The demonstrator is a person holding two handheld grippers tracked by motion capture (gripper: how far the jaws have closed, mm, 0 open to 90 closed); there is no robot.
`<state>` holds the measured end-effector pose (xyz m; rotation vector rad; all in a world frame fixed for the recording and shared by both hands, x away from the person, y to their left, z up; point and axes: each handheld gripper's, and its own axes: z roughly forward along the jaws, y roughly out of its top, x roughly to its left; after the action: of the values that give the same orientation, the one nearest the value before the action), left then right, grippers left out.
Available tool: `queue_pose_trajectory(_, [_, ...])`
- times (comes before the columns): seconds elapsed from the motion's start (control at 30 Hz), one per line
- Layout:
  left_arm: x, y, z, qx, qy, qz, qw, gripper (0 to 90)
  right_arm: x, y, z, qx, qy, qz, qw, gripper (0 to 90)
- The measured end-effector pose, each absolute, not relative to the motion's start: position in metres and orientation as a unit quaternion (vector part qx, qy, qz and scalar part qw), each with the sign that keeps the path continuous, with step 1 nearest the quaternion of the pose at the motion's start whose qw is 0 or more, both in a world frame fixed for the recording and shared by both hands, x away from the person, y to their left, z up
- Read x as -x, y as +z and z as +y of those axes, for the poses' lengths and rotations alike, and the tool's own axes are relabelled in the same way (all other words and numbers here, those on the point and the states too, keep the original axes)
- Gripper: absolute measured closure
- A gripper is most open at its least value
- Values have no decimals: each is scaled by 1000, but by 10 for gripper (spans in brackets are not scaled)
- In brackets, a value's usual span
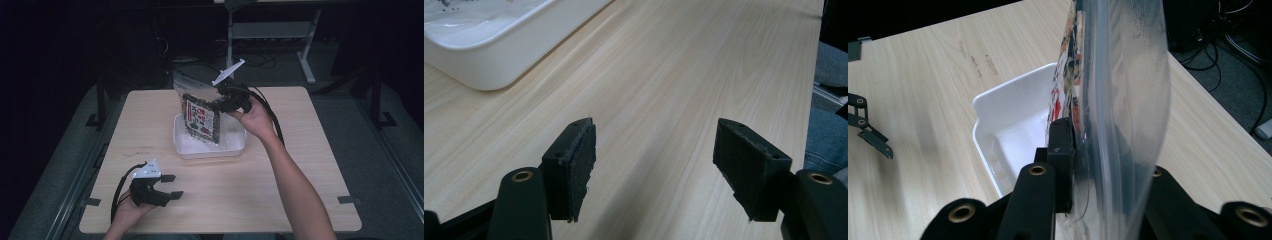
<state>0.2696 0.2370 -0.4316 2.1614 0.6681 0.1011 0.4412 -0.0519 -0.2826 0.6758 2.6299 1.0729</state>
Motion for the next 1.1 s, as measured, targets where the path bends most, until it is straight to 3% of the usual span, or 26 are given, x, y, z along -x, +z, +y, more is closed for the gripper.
queue_pose_trajectory(0.5, [-270, -431, 237, -865, 39, 265, 425, 322, -453, -292, -64, -296, 373, 874, 93, 765])
queue_pose_trajectory(0.57, [-270, -431, 238, -864, 38, 266, 427, 322, -453, -293, -66, -298, 380, 870, 99, 711])
queue_pose_trajectory(0.6, [-271, -431, 238, -863, 39, 266, 428, 322, -452, -293, -66, -300, 384, 867, 105, 625])
queue_pose_trajectory(0.9, [-272, -431, 238, -863, 37, 267, 427, 318, -449, -288, -79, -309, 409, 853, 96, 500])
queue_pose_trajectory(1.1, [-272, -431, 237, -863, 38, 268, 427, 314, -444, -289, -83, -308, 416, 851, 93, 478])
